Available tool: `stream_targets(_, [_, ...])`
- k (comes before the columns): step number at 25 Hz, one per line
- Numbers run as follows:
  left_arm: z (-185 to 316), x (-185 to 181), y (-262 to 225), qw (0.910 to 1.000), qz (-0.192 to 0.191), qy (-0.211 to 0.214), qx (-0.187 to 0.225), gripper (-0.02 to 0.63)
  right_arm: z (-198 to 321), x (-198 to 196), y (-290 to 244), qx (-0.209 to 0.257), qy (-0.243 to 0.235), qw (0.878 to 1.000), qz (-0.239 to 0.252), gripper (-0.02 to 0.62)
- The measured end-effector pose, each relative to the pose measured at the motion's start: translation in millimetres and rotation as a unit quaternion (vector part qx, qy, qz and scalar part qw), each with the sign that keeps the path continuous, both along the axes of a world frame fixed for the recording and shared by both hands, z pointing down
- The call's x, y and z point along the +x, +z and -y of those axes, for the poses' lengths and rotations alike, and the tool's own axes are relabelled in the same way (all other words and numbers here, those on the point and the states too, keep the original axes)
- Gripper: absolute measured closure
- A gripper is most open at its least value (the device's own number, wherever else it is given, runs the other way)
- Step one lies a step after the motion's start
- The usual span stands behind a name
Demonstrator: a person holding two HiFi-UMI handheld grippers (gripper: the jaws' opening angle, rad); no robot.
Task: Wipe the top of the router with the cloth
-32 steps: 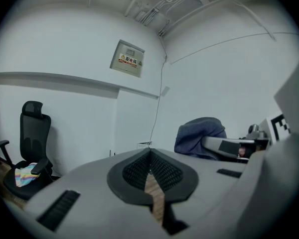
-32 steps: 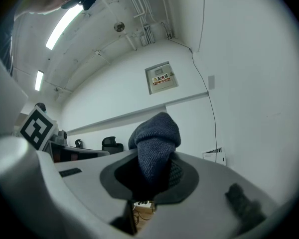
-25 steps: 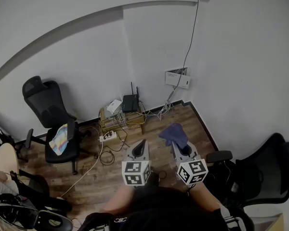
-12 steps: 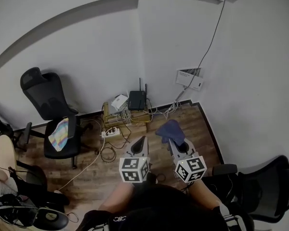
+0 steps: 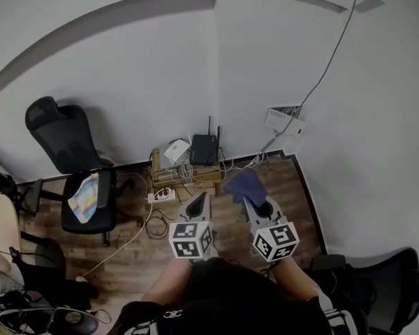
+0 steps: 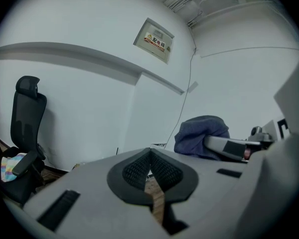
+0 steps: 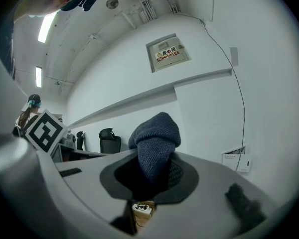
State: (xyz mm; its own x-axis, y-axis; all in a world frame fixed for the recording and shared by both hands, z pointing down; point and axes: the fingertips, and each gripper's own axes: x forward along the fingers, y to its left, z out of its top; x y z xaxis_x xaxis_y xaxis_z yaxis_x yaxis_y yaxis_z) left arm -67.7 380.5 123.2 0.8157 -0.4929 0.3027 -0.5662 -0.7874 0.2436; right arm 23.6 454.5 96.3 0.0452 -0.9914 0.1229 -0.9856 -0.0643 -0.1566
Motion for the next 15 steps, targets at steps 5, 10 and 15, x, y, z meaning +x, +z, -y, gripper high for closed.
stream_targets(5, [32.8, 14.0, 0.6, 1.0000, 0.000, 0.003, -0.005, 0.601, 38.2, 11.5, 0.4, -0.006, -0.006, 1.000, -0.002, 0.535])
stream_targets(10, [72.9, 18.2, -2.9, 0.9999, -0.008, -0.004, -0.009, 0.601, 84.0, 14.1, -5.2, -0.010, -0.019, 1.000, -0.012, 0.535])
stream_targets(15, [119.6, 14.4, -5.6, 0.9995, -0.024, -0.020, -0.010, 0.601, 128.7, 12.7, -9.7, -0.012, -0.031, 0.999, -0.023, 0.535])
